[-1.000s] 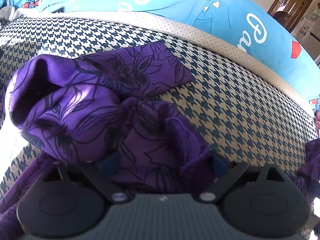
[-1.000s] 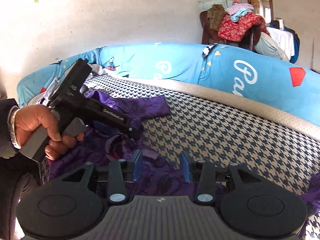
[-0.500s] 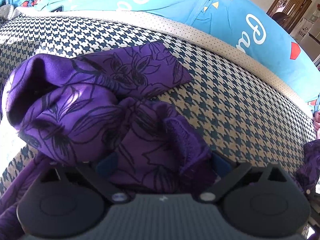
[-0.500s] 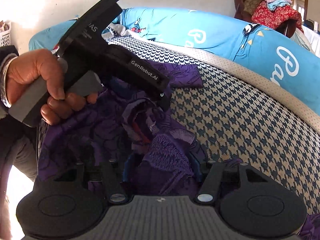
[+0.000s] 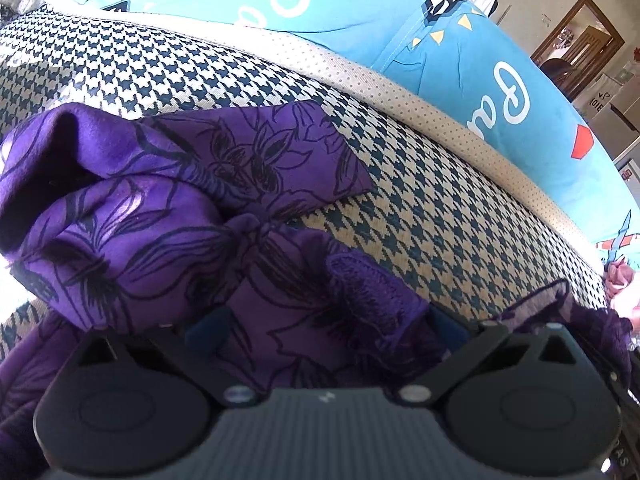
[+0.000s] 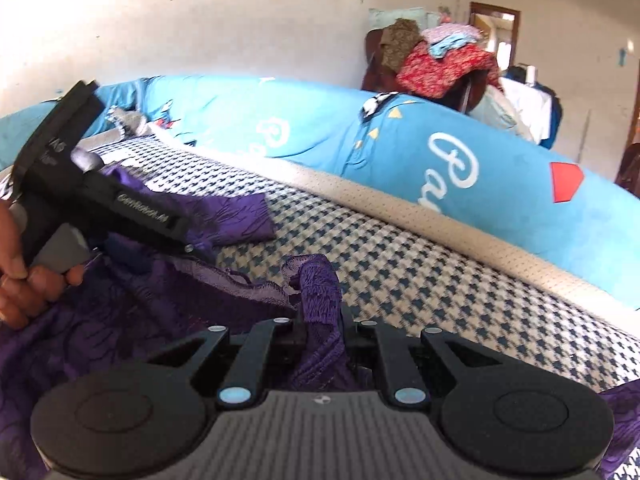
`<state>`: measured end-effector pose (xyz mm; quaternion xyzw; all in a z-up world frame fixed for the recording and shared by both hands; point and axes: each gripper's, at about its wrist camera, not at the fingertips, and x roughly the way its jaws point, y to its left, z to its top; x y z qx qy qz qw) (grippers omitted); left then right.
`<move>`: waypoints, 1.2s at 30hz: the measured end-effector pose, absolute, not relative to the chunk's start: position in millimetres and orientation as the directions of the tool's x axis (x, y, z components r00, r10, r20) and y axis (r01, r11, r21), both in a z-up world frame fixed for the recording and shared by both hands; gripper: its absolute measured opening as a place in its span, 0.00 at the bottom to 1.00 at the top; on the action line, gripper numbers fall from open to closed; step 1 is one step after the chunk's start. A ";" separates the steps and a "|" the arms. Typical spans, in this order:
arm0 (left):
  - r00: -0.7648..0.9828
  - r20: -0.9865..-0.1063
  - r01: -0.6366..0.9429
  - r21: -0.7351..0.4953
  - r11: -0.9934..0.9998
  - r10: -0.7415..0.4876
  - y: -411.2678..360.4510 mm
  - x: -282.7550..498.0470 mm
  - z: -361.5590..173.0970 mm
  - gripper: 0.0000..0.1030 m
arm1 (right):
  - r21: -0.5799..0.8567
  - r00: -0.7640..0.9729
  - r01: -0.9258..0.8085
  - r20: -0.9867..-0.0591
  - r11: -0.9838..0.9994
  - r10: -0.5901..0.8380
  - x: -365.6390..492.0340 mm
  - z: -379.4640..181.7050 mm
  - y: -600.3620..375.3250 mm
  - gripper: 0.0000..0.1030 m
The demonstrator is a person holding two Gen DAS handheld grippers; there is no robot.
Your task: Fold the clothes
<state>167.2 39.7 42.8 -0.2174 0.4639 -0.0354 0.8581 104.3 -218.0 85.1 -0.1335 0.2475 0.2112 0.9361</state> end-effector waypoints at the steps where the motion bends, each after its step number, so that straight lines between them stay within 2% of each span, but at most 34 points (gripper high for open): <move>1: 0.573 -0.775 -0.140 -0.414 0.900 -0.267 39.3 169.0 43.6 1.00 | -0.157 0.804 -0.439 -0.508 0.885 0.309 107.6 86.8 -217.9 0.10; 7: 0.630 -0.723 -0.147 -0.469 0.871 -0.283 47.7 177.6 55.7 1.00 | -0.227 0.873 -0.323 -0.447 0.919 0.197 130.7 91.8 -213.3 0.10; 12: 0.646 -0.709 -0.116 -0.459 0.881 -0.284 52.5 191.2 64.6 1.00 | -0.271 0.900 -0.278 -0.409 0.922 0.151 153.3 91.2 -212.3 0.10; 22: 0.523 -0.738 0.203 -0.379 0.903 -0.427 23.6 221.8 60.8 1.00 | -0.253 0.890 -0.252 -0.440 0.934 0.121 171.9 83.2 -220.6 0.09; 29: 0.510 -0.749 0.442 -0.192 0.876 -0.422 -0.9 218.8 53.4 1.00 | -0.221 0.871 -0.253 -0.477 0.942 0.122 173.4 77.1 -229.5 0.09; 36: 0.476 -0.767 0.540 -0.131 0.831 -0.430 -16.2 221.3 42.8 1.00 | -0.217 0.856 -0.259 -0.502 0.941 0.120 176.0 71.5 -231.5 0.10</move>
